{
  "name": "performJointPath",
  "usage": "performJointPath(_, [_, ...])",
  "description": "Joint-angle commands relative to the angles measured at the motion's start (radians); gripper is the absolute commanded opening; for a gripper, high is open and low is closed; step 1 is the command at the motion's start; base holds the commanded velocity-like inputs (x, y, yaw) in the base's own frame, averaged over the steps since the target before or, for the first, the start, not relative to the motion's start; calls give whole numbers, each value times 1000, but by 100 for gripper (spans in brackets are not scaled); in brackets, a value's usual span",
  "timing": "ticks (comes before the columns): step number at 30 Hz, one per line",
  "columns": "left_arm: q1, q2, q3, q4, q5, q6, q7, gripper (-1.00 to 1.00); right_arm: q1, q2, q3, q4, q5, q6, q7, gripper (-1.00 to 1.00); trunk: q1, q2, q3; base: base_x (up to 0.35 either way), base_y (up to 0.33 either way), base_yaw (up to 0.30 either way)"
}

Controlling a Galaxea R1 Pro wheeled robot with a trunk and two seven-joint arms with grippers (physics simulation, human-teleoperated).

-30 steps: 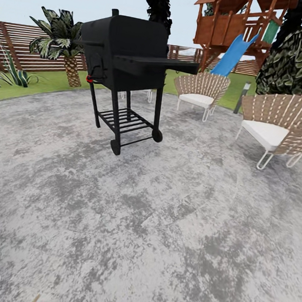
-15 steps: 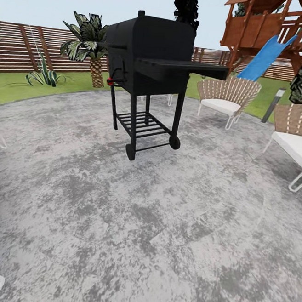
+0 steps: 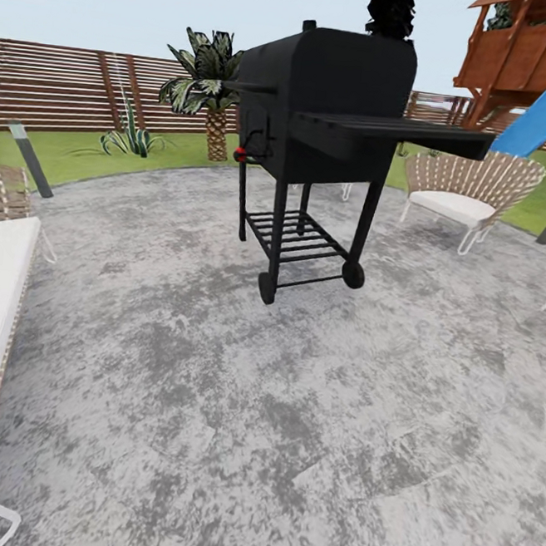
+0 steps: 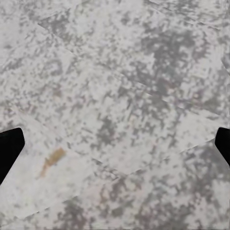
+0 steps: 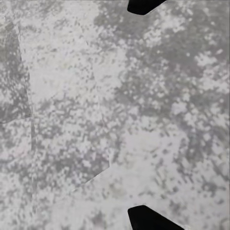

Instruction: Pick up the pesticide atomizer in the garden and spray insectifuge to fully cover both potted plants in the garden.

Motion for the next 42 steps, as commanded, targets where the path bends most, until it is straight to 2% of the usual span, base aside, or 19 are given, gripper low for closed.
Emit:
performJointPath(1, [-1,0,1,1,0,-4,0,100,0,0,-1,0,7,-2,-3,100,0,0,-1,337,0,277])
performJointPath(42, [-1,0,1,2,-1,-5,0,100,0,1,-1,2,7,-2,-3,100,0,0,-1,337,0,277])
